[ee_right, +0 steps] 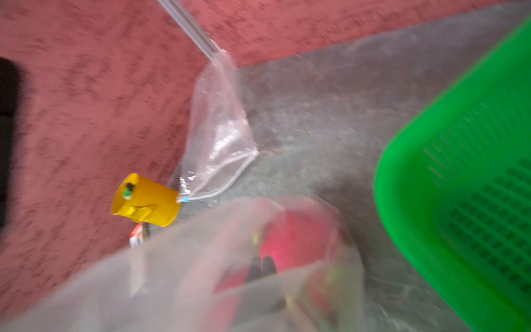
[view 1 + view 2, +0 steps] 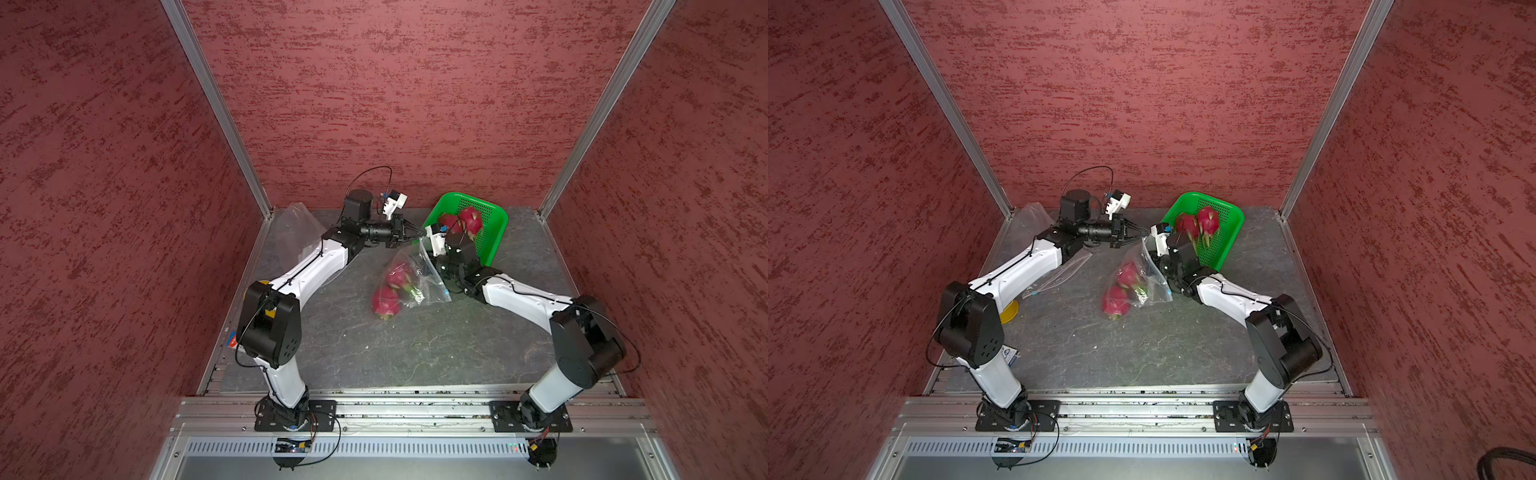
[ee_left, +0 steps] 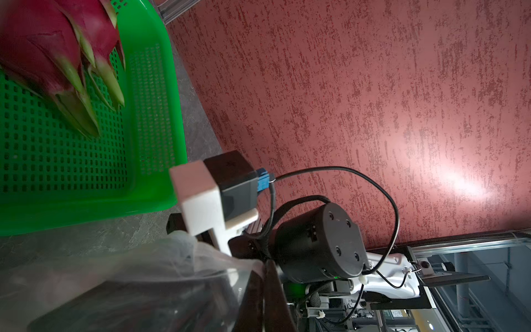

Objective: Open the zip-top bag and take out the dragon fruit
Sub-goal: Pick up the dragon fruit from the zipper food storage bag.

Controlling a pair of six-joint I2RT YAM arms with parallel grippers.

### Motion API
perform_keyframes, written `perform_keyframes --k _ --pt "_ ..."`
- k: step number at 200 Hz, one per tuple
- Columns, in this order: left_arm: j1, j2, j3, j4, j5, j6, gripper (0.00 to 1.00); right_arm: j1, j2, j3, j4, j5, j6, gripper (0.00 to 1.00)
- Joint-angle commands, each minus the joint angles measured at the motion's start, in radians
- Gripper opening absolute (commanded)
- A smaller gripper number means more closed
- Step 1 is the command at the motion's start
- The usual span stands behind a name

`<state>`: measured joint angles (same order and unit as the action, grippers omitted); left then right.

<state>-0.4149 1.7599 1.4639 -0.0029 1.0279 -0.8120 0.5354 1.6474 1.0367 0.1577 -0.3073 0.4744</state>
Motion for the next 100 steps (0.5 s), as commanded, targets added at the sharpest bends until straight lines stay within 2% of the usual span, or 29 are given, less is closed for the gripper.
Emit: perform_keyframes --k 1,31,52,76,100 --pt "-0.002 -0.030 -0.001 0.067 0.020 -0.004 0.05 0.006 0.010 0.006 -0.072 0.105 -0.002 0.00" --pt "0.001 -0.031 -0.009 0.078 0.020 -0.006 0.06 0.006 0.008 -0.018 -0.050 0.078 0.005 0.00" --pt "0.013 -0.037 -0.037 0.085 0.020 -0.006 0.20 0.006 0.003 -0.040 -0.016 0.038 0.016 0.00" --pt "0.062 -0.076 -0.133 0.132 -0.002 -0.018 0.24 0.006 -0.011 -0.067 0.027 -0.010 0.025 0.00" --pt "0.149 -0.149 -0.277 0.185 -0.051 -0.012 0.30 0.006 -0.024 -0.101 0.065 -0.059 0.028 0.00"
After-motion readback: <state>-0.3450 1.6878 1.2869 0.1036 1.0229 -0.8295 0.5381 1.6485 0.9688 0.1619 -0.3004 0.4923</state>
